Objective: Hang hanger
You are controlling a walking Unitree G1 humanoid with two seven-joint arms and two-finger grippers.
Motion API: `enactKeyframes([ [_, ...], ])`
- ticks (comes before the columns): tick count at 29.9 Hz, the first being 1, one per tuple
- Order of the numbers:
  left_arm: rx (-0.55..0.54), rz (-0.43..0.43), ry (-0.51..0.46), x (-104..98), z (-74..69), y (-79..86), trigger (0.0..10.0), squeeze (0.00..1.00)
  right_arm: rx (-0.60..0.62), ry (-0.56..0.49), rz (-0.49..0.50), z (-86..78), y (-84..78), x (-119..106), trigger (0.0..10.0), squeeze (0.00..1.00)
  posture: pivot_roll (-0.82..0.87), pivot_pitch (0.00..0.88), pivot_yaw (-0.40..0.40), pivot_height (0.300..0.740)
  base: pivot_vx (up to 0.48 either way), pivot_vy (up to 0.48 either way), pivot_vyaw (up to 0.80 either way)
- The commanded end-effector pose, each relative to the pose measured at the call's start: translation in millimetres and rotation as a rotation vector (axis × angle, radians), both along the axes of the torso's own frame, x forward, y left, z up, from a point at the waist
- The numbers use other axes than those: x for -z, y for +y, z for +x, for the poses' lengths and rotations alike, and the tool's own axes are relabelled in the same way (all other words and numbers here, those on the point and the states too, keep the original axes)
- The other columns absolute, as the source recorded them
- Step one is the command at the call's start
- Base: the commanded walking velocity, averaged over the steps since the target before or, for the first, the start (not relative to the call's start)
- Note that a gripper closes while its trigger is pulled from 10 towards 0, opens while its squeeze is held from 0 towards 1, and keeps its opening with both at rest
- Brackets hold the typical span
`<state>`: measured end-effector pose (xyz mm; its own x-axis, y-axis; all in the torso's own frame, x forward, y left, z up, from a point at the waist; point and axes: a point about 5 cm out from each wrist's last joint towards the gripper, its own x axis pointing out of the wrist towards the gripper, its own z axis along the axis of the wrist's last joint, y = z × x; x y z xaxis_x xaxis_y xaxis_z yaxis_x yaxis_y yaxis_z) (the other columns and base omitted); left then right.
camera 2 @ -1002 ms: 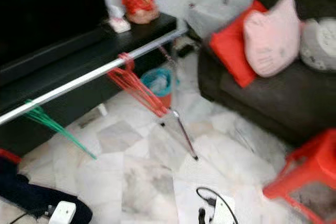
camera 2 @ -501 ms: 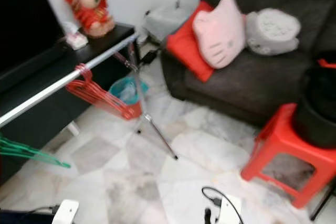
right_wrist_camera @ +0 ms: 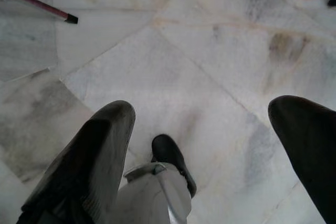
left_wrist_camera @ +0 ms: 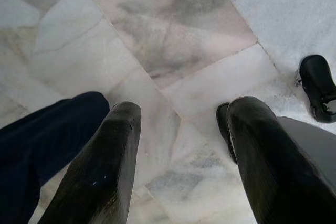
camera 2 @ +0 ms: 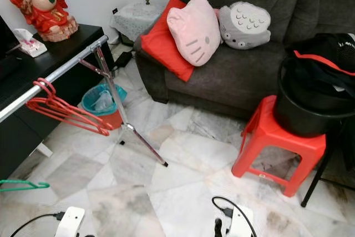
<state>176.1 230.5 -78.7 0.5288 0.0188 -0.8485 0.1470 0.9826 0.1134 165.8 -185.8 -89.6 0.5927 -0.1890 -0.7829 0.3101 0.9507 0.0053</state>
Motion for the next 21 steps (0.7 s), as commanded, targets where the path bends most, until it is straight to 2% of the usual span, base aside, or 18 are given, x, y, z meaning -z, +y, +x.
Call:
enactKeyframes([
  [1, 0.020, 0.027, 0.019, 1.3, -4.7, 4.0, 10.0, 0.00, 0.008, 0.011, 0.009, -3.0, 2.9, 1.7, 10.0, 0.00, -0.02, 0.000, 0.096, 0.740, 0.000, -0.371, -0.69],
  [4, 0.009, 0.025, 0.020, 1.5, -5.2, 4.2, 10.0, 0.00, 0.010, 0.012, 0.009, -3.2, 3.0, 1.8, 10.0, 0.00, -0.02, 0.000, 0.096, 0.740, 0.000, -0.369, -0.69],
  [21, 0.009, 0.022, 0.018, 1.4, -4.9, 4.0, 10.0, 0.00, 0.015, 0.011, 0.009, -3.1, 2.8, 1.7, 10.0, 0.00, -0.02, 0.000, 0.096, 0.740, 0.000, 0.000, -0.69],
])
